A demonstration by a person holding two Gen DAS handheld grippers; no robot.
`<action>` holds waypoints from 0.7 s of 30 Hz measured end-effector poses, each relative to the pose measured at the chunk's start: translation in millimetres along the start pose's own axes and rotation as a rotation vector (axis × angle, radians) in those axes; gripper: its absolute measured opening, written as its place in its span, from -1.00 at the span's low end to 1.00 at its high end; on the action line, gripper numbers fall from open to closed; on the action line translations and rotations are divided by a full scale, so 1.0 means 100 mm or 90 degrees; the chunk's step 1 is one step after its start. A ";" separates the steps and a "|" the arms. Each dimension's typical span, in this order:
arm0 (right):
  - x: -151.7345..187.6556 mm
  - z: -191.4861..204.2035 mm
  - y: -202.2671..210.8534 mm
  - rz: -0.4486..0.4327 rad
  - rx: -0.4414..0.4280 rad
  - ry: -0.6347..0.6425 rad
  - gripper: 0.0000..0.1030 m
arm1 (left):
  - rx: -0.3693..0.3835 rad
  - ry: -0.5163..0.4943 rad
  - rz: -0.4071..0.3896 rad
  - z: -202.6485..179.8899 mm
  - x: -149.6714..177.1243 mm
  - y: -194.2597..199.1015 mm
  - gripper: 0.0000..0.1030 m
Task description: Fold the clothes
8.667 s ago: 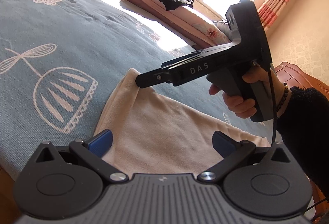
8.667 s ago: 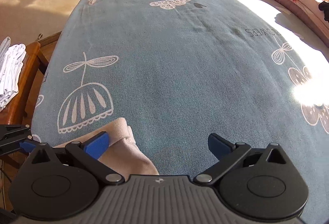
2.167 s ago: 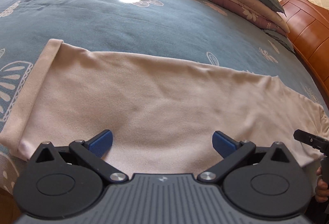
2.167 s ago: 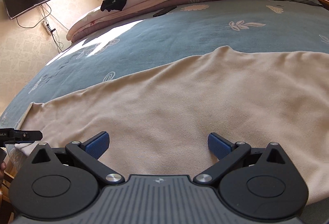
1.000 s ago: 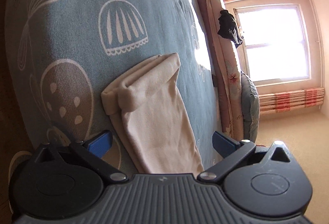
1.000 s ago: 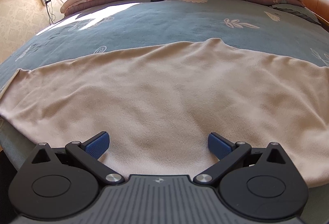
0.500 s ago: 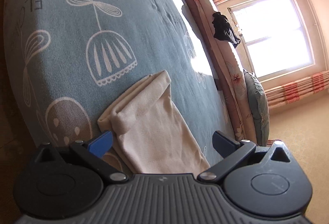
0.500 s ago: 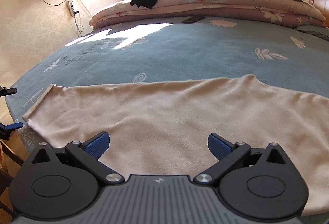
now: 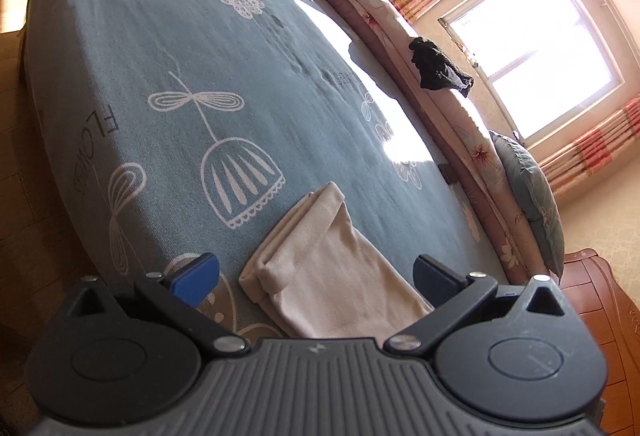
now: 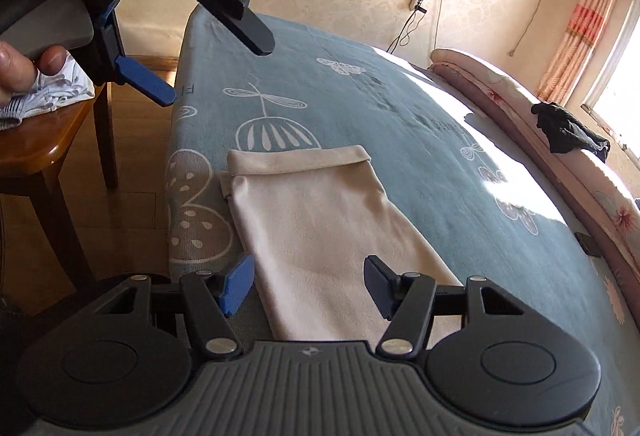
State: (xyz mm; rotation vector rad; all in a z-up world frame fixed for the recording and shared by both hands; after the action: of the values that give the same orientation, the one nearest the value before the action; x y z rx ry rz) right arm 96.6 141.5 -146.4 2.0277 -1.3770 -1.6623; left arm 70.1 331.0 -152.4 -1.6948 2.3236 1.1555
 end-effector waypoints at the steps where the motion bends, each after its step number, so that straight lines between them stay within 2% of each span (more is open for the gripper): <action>1: -0.02 0.05 -0.06 0.006 0.004 0.020 0.28 | 0.004 0.007 0.001 0.02 0.00 0.00 0.99; 3: -0.06 0.13 -0.18 0.017 0.020 0.056 0.28 | 0.010 0.020 0.005 0.07 0.00 -0.01 0.99; 10: -0.02 0.32 -0.41 0.063 -0.007 0.123 0.11 | 0.066 0.077 0.019 0.17 0.03 -0.14 0.99; 15: -0.09 0.33 -0.50 0.077 -0.008 0.140 0.03 | 0.100 0.112 0.039 0.21 0.08 -0.26 0.99; 19: -0.13 0.42 -0.55 0.080 -0.001 0.198 -0.03 | 0.126 0.148 0.055 0.26 0.12 -0.36 0.99; 20: -0.13 0.44 -0.56 0.080 0.001 0.211 -0.11 | 0.129 0.153 0.060 0.28 0.13 -0.38 0.99; 21: -0.13 0.46 -0.56 0.083 0.000 0.217 -0.35 | 0.132 0.158 0.064 0.29 0.15 -0.40 0.99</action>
State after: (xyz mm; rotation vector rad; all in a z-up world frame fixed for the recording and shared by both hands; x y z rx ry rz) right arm 87.7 200.2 -190.1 2.0522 -1.3516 -1.1962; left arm 86.6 330.7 -200.9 -1.7516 2.5915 0.7187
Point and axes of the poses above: each gripper's, at about its wrist camera, not at the fingertips, and y roughly against the way its jaws point, z to its left, x to its underside, the point moved 6 cm from there along -y, roughly the way its jaws point
